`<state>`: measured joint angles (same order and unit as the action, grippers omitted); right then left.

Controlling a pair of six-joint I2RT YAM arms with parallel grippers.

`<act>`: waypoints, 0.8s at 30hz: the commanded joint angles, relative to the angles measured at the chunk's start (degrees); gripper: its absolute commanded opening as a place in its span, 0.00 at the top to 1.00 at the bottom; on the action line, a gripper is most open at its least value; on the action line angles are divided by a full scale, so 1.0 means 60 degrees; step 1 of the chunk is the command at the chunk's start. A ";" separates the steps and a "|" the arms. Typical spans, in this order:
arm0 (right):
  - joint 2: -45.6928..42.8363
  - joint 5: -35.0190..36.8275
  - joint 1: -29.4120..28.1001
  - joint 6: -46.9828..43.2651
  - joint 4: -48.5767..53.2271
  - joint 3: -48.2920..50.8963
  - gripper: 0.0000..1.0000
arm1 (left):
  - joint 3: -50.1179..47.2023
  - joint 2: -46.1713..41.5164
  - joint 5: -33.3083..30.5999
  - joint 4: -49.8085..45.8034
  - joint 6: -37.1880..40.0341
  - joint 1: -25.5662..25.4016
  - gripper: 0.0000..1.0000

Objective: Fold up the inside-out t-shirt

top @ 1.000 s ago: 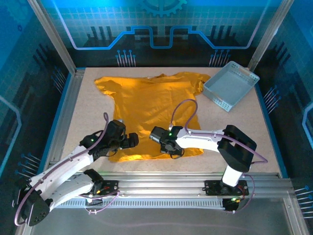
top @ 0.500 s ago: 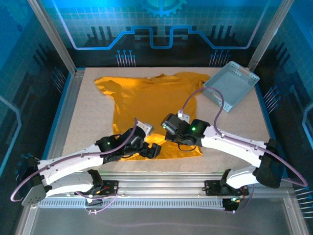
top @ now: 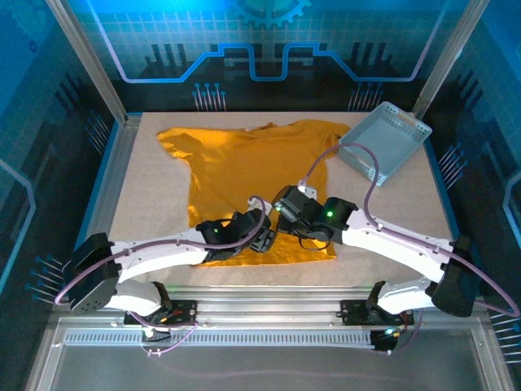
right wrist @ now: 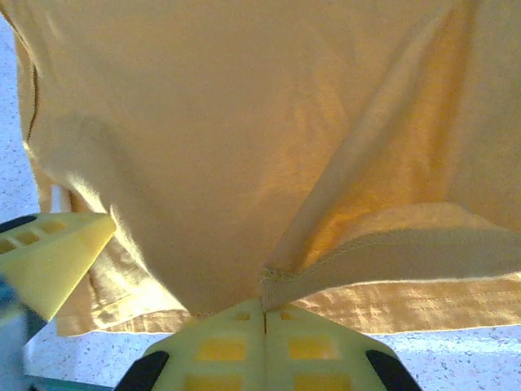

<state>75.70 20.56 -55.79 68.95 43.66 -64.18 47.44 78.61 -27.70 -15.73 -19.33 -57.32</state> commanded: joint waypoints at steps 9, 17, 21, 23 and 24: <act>-0.1612 0.1305 -0.0519 -0.1909 -0.1217 0.1204 0.75 | 0.1058 -0.0384 0.0686 0.0255 0.0126 0.0984 1.00; -0.2834 0.2193 -0.2719 -0.5300 -0.7059 0.5273 0.38 | 0.2217 -0.0388 0.1669 -0.0533 0.0705 0.1368 1.00; -0.1434 0.2630 -0.3584 -0.7688 -1.0327 0.6163 0.38 | 0.2525 -0.0343 0.1779 -0.0807 0.0847 0.1422 1.00; -0.0632 0.2554 -0.3573 -0.8230 -1.1333 0.6236 0.38 | 0.2625 -0.0340 0.1772 -0.0927 0.0871 0.1416 1.00; -0.0204 0.2545 -0.3496 -0.8430 -1.1638 0.6181 0.38 | 0.2659 -0.0378 0.1756 -0.0996 0.0900 0.1436 1.00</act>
<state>70.41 32.80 -76.77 28.40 -8.51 -27.07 61.12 77.49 -18.61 -19.00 -15.84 -49.21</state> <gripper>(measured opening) 0.621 0.054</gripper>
